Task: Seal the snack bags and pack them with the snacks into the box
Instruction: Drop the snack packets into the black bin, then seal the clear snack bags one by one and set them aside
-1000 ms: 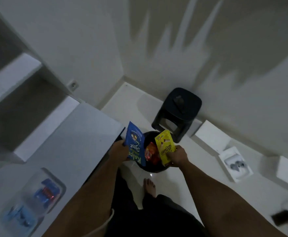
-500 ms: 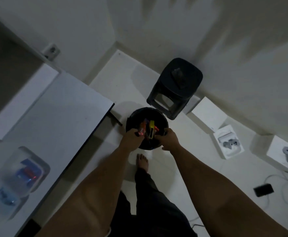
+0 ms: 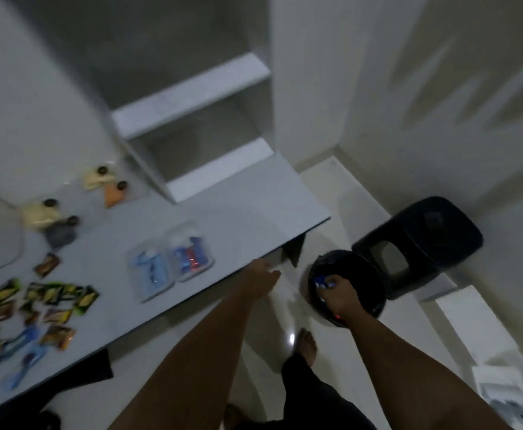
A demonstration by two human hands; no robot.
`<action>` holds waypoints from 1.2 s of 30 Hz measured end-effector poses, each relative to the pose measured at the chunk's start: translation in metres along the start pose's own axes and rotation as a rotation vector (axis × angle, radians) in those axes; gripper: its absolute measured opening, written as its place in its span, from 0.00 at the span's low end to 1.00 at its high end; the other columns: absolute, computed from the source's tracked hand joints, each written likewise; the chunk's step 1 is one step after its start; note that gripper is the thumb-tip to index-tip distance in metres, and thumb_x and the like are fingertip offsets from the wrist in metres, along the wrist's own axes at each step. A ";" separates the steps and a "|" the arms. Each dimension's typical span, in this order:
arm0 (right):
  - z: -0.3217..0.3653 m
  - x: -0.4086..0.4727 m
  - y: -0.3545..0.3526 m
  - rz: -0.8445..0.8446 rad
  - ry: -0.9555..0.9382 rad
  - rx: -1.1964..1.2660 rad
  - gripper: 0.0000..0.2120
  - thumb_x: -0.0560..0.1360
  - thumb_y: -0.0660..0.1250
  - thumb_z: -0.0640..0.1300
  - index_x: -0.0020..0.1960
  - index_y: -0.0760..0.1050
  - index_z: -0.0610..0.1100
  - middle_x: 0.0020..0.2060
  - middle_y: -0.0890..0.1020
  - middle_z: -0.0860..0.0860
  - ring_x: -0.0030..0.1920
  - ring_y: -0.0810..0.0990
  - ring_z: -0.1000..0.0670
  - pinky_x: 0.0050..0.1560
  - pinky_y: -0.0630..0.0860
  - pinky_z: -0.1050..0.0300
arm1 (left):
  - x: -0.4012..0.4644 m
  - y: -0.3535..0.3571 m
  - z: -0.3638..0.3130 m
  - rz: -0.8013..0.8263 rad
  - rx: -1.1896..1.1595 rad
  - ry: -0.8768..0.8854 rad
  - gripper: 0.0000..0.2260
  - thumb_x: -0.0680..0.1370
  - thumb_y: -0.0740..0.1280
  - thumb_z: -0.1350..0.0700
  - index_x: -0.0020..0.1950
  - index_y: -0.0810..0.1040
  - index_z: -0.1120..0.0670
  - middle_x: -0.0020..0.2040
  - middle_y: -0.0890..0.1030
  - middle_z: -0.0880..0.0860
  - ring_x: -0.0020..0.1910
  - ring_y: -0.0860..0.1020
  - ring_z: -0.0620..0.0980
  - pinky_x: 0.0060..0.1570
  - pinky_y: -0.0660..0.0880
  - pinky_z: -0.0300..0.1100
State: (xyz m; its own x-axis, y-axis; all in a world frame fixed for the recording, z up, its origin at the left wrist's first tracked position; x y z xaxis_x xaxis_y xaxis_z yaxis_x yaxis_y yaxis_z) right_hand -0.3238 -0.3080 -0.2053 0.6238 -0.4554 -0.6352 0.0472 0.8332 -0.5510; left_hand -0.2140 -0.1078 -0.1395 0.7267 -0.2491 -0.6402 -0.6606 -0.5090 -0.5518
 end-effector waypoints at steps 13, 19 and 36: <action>0.160 -0.127 0.182 0.123 -0.449 -0.264 0.09 0.74 0.74 0.43 0.53 0.82 0.42 0.48 0.86 0.43 0.52 0.84 0.43 0.53 0.77 0.55 | -0.156 -0.164 0.246 -0.402 -0.305 -0.182 0.19 0.78 0.68 0.47 0.67 0.77 0.53 0.64 0.80 0.55 0.59 0.80 0.53 0.58 0.75 0.43; 0.228 -0.179 0.252 0.222 -0.612 -0.302 0.08 0.75 0.73 0.44 0.54 0.80 0.46 0.46 0.84 0.48 0.42 0.81 0.52 0.45 0.75 0.61 | -0.188 -0.208 0.323 -0.505 -0.381 -0.219 0.22 0.79 0.67 0.45 0.70 0.76 0.54 0.69 0.77 0.55 0.66 0.76 0.55 0.65 0.73 0.45; 0.469 -0.061 0.380 0.203 -0.596 -0.129 0.04 0.75 0.71 0.45 0.49 0.84 0.50 0.46 0.87 0.47 0.49 0.86 0.44 0.55 0.82 0.48 | -0.032 -0.393 0.380 -0.528 -0.401 -0.215 0.19 0.80 0.69 0.51 0.69 0.76 0.57 0.68 0.78 0.58 0.67 0.76 0.57 0.66 0.70 0.45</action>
State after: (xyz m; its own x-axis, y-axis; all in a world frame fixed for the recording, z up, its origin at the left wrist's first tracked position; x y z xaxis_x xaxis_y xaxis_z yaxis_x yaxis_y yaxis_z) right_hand 0.0217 0.1834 -0.1224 0.9387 -0.0088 -0.3448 -0.1889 0.8232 -0.5354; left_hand -0.0495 0.4133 -0.1053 0.8509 0.2632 -0.4547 -0.0780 -0.7926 -0.6047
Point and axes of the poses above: each hand's wrist, its own x-axis towards the middle knuckle, its own y-axis out of the palm, z = x × y, the point moved 3 cm from there along x, towards the middle knuckle
